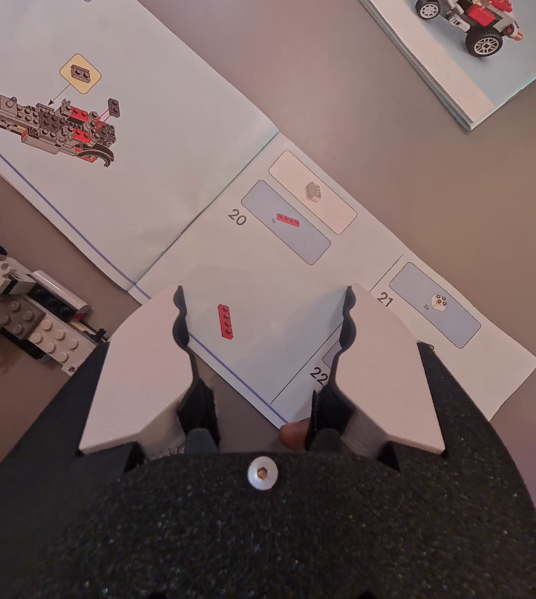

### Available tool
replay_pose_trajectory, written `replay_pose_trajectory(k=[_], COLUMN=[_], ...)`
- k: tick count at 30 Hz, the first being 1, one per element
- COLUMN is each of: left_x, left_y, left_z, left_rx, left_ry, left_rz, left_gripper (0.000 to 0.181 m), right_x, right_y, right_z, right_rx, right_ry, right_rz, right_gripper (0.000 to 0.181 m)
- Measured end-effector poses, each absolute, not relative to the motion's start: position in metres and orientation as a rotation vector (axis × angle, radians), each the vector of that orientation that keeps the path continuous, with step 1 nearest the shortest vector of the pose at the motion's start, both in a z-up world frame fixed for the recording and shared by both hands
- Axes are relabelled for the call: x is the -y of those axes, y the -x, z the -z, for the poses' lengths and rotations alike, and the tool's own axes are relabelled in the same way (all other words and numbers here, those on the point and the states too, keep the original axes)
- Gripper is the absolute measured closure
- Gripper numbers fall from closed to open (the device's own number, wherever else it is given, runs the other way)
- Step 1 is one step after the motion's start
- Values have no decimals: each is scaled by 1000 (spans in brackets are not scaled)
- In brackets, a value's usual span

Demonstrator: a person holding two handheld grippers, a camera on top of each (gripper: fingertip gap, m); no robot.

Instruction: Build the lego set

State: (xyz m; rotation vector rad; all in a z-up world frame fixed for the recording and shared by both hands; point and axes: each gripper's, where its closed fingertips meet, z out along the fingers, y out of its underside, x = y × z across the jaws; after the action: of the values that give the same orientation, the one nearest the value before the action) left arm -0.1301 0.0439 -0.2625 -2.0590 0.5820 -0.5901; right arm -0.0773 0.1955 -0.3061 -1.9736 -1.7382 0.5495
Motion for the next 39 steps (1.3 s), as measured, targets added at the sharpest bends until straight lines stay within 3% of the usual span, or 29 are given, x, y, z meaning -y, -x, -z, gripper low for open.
replay_pose_trajectory(k=[12, 22, 25, 26, 28, 33, 39], left_x=[-44, -42, -41, -42, -42, -43, -45], left_y=[129, 126, 124, 124, 125, 127, 129], left_z=[266, 271, 275, 275, 276, 270, 274], left_rx=[-601, -657, -684, -682, -686, -663, -654], left_ry=[2079, 2104, 2124, 2128, 2125, 2085, 2112], left_rz=[579, 536, 517, 505, 486, 453, 425], left_gripper=[138, 138, 138, 138, 138, 138, 138], right_x=[-194, -178, -165, -160, -143, -136, -192], right_y=[79, 77, 68, 62, 48, -11, -127], right_z=[305, 249, 225, 214, 188, 117, 79], right_rx=[1750, 1605, 1580, 1579, 1609, 1482, 1322], right_ry=[1959, 1754, 1688, 1653, 1530, 1366, 1471], right_rz=[-557, -773, -845, -865, -940, -970, -578], right_gripper=[91, 95, 106, 120, 177, 178, 174])
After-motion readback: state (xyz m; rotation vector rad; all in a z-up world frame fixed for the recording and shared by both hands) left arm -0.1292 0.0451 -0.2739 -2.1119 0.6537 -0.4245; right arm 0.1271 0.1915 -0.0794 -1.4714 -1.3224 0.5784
